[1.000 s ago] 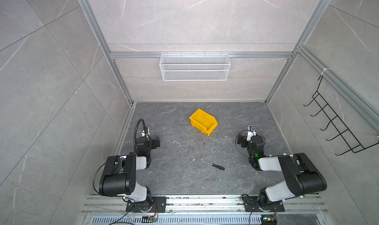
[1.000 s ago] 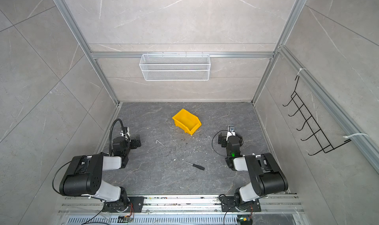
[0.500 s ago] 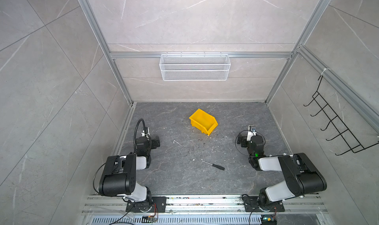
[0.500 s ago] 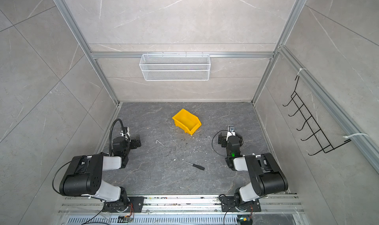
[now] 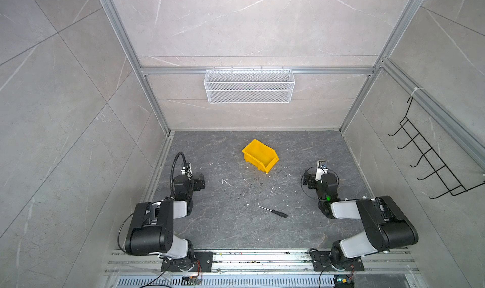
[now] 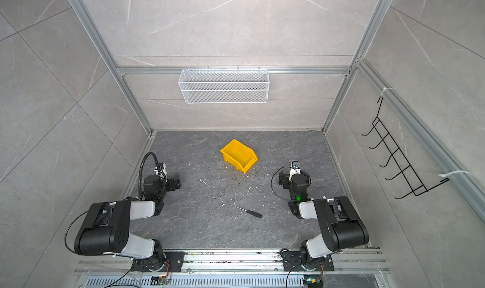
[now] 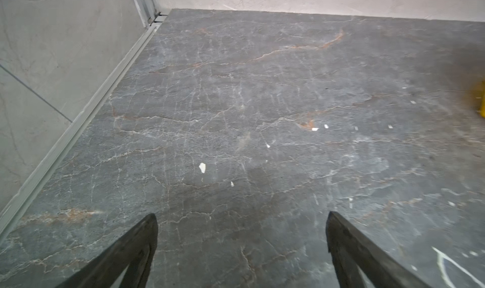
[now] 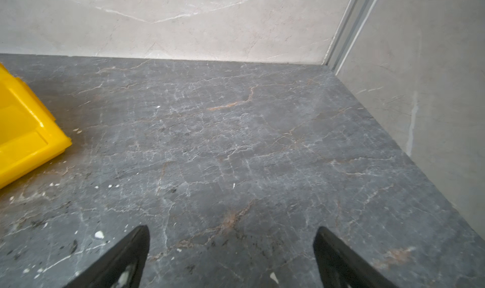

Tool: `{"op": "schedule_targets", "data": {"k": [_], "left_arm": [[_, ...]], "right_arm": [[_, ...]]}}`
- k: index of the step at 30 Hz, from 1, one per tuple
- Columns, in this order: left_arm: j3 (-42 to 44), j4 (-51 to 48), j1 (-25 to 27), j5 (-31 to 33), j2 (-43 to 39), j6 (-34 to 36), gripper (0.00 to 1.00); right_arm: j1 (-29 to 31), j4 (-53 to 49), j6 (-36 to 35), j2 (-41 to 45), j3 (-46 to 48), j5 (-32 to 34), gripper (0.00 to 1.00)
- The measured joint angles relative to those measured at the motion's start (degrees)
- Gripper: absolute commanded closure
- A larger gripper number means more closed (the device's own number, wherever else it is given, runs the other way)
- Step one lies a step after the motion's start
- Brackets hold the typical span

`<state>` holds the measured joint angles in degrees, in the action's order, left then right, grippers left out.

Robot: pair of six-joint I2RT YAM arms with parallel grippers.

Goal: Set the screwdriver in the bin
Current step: 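Raise both arms and move the right gripper toward the screwdriver while the left arm lifts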

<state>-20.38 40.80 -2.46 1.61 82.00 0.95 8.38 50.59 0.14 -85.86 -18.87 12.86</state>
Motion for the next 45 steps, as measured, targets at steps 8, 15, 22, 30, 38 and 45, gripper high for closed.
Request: {"op": "schedule_targets", "data": {"k": [8, 15, 22, 30, 38, 45], "left_arm": [[-5.2, -14.29, 4.61, -4.33, -15.08, 1.27, 0.0], [-8.24, -27.45, 8.68, -14.6, -20.28, 3.67, 0.0], [-8.81, -39.34, 16.22, -24.96, -23.34, 11.91, 0.0], [-8.83, -45.88, 25.18, -29.66, -23.39, 20.44, 0.0], [-8.81, -47.65, 26.77, -31.54, -24.26, 24.13, 0.0], [-8.31, -48.78, 27.26, -32.5, -25.97, 27.04, 0.0]], "right_arm": [[0.0, -12.28, -1.77, 17.88, -0.55, -4.17, 0.01], [0.72, -28.61, -2.84, 29.53, -4.46, -10.69, 0.01], [5.22, -47.43, -8.0, 32.35, -13.77, -18.23, 0.01], [16.39, -62.23, -18.78, 26.43, -20.59, -24.55, 0.01], [24.0, -69.77, -24.72, 19.89, -21.16, -27.28, 0.01], [28.74, -72.89, -28.57, 14.05, -22.21, -27.08, 0.01]]}}
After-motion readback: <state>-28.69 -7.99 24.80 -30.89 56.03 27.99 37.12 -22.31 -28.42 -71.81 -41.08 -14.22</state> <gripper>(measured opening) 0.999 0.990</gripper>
